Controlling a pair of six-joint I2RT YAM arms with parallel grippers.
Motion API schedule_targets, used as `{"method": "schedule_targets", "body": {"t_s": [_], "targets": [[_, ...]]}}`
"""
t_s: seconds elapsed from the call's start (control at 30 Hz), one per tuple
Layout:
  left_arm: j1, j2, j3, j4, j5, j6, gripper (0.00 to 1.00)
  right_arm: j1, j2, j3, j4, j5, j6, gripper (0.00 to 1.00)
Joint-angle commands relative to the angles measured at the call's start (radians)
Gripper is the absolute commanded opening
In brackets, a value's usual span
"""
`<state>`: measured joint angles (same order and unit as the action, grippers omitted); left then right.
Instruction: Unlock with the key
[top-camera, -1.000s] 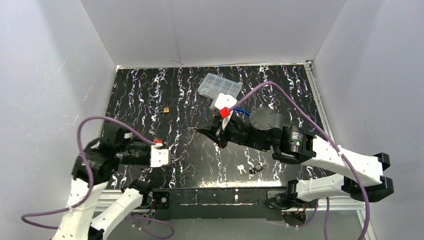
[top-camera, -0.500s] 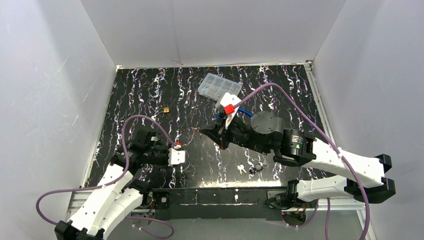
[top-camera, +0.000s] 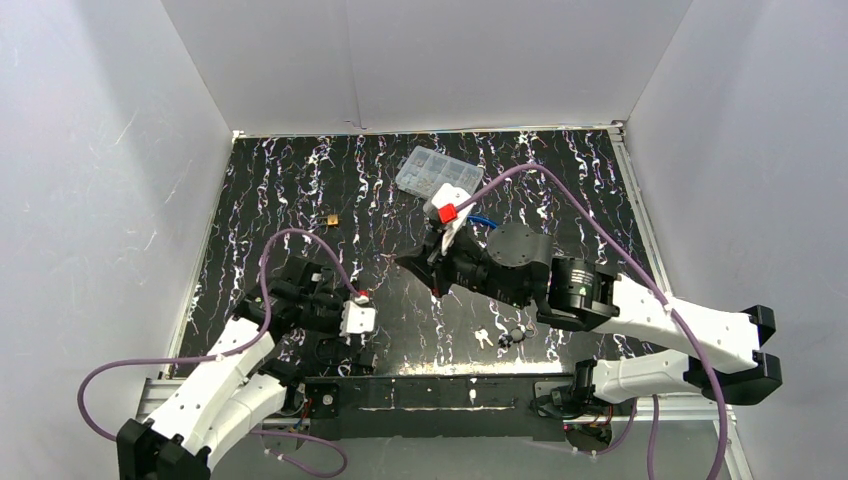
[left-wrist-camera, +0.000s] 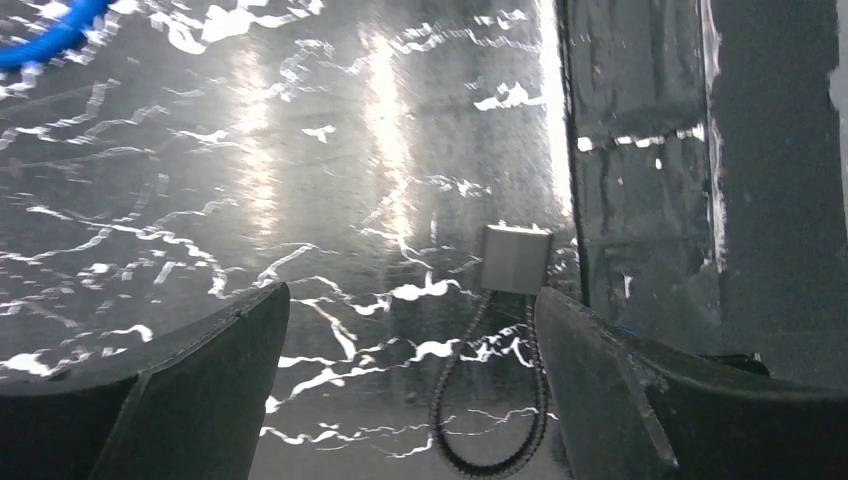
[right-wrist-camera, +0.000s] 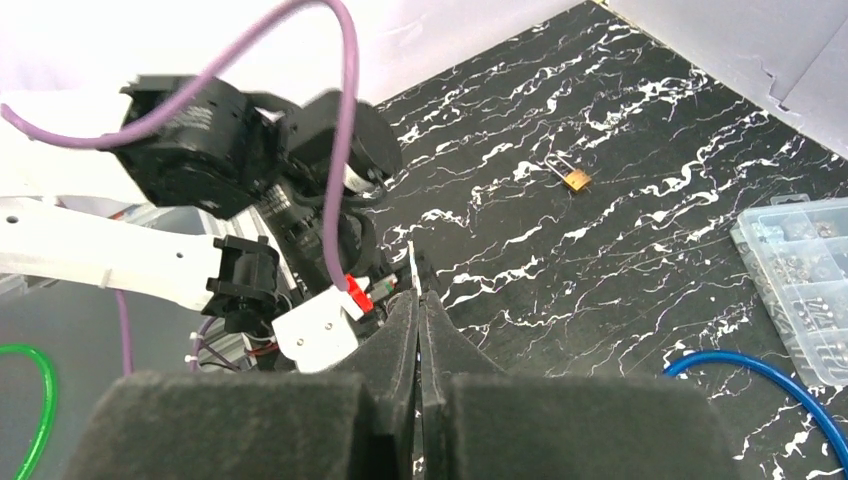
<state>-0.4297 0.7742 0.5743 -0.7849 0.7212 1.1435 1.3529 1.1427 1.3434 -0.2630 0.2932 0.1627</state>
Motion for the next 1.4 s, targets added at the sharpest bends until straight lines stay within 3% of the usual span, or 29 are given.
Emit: {"method": "schedule_targets", "body": {"t_s": [0.0, 0.17, 0.3, 0.53, 0.8, 1.0, 1.23, 1.37], "targets": [[-0.004, -0.026, 0.168, -0.002, 0.05, -0.118, 0.93, -0.017, 0.014, -0.003, 0.022, 0.015, 0.04, 0.01], [-0.004, -0.032, 0.381, 0.085, 0.123, -0.43, 0.87, -0.033, 0.026, 0.006, 0.061, -0.006, 0.052, 0.01], [-0.004, -0.018, 0.462, 0.26, 0.118, -0.708, 0.72, -0.037, 0.058, 0.05, 0.085, -0.032, 0.052, 0.01], [-0.007, -0.009, 0.495, 0.364, 0.129, -0.807, 0.47, -0.037, 0.097, 0.097, 0.118, -0.038, 0.076, 0.01], [-0.011, -0.026, 0.528, 0.396, 0.151, -0.862, 0.28, -0.037, 0.112, 0.09, 0.155, -0.015, 0.101, 0.01], [-0.011, -0.045, 0.54, 0.341, 0.212, -0.842, 0.27, -0.037, 0.111, 0.08, 0.165, 0.012, 0.101, 0.01], [-0.014, -0.061, 0.538, 0.27, 0.247, -0.781, 0.43, -0.037, 0.111, 0.08, 0.177, 0.01, 0.096, 0.01], [-0.017, -0.067, 0.54, 0.252, 0.244, -0.772, 0.44, -0.038, 0.111, 0.074, 0.184, 0.01, 0.1, 0.01]]}}
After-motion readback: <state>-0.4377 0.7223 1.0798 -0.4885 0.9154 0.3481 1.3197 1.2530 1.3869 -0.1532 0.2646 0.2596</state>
